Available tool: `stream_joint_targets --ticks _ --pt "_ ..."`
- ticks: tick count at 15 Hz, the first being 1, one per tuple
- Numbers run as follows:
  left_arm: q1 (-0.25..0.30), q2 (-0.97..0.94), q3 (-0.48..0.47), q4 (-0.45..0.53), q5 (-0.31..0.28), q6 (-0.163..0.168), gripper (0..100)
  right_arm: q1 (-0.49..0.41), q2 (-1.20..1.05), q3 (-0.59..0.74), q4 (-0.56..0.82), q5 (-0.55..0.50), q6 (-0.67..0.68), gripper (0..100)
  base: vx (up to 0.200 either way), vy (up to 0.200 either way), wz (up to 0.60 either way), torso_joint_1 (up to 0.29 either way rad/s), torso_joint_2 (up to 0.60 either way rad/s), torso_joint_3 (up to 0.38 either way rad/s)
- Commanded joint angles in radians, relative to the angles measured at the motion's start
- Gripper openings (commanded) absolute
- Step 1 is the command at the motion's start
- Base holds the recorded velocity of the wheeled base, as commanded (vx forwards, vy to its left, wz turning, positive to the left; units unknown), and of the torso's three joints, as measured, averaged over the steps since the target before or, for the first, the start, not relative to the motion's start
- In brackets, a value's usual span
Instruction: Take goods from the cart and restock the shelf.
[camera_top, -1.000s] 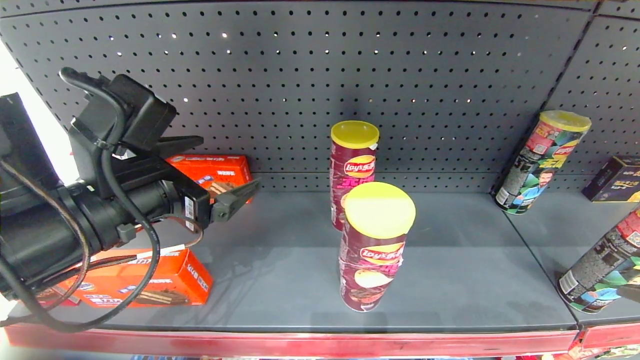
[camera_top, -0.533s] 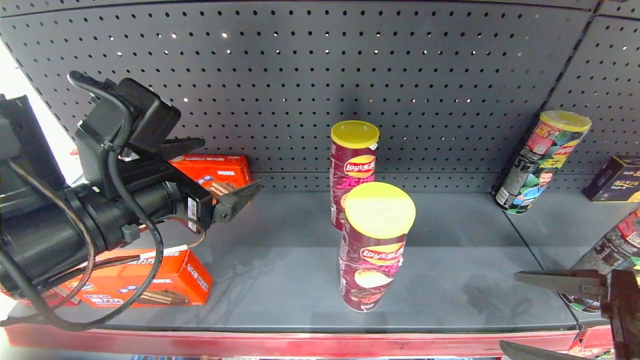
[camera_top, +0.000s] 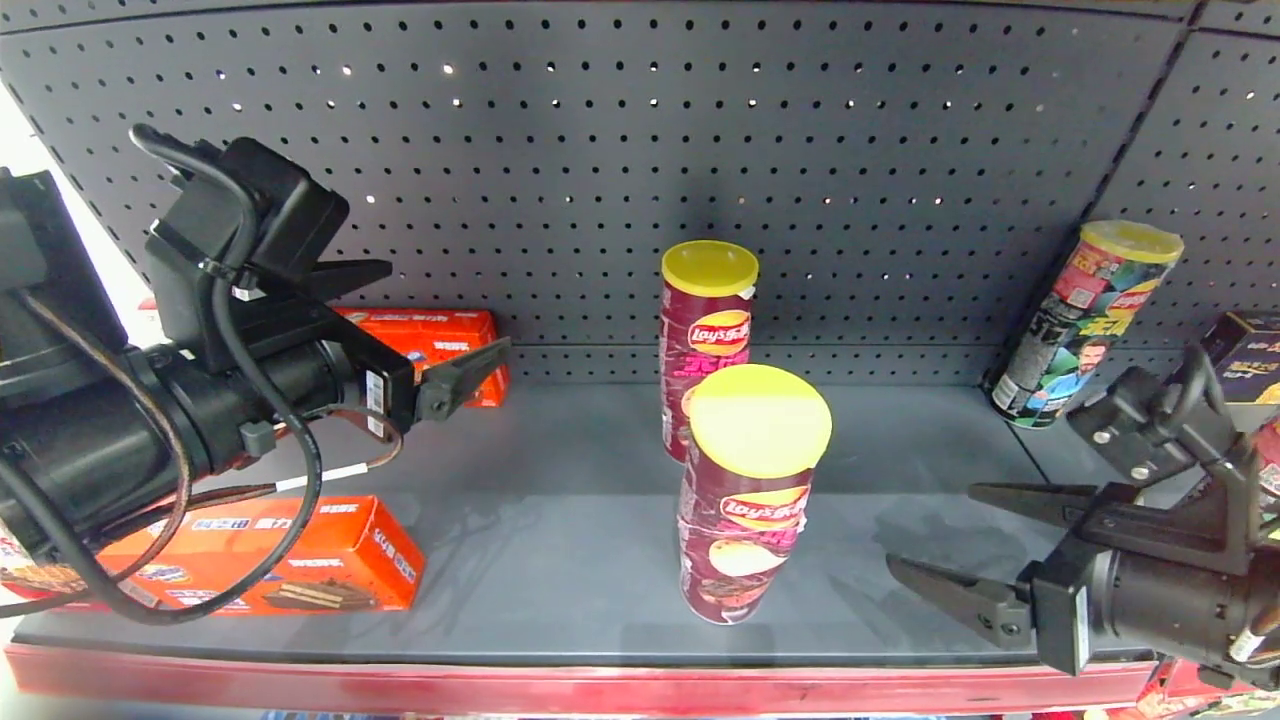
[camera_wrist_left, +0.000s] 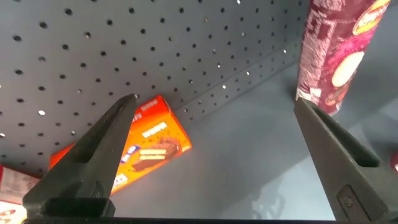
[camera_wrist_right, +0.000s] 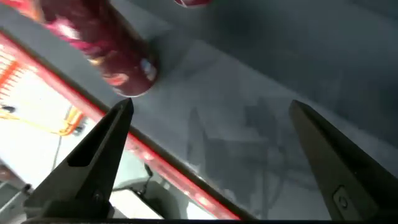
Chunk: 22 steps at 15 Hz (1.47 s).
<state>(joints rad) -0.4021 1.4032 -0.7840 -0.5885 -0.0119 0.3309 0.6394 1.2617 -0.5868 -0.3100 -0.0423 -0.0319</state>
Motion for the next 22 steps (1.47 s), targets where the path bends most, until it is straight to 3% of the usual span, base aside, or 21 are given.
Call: stream_joint_targets --ticks 1,9,22 --pt "0.003 0.011 -0.001 -0.004 0.000 0.000 100 0.000 0.061 -0.011 -0.001 -0.016 0.000 100 0.000 0.000 0.00 0.000 0.00 0.000" --pt "0.000 0.091 -0.052 -0.065 0.000 0.005 100 0.003 0.154 -0.074 -0.003 -0.044 -0.003 100 0.000 0.000 0.00 0.000 0.00 0.000" --pt "0.005 0.103 -0.041 -0.093 0.000 0.007 100 0.117 0.295 -0.180 -0.004 -0.065 -0.005 100 0.000 0.000 0.00 0.000 0.00 0.000"
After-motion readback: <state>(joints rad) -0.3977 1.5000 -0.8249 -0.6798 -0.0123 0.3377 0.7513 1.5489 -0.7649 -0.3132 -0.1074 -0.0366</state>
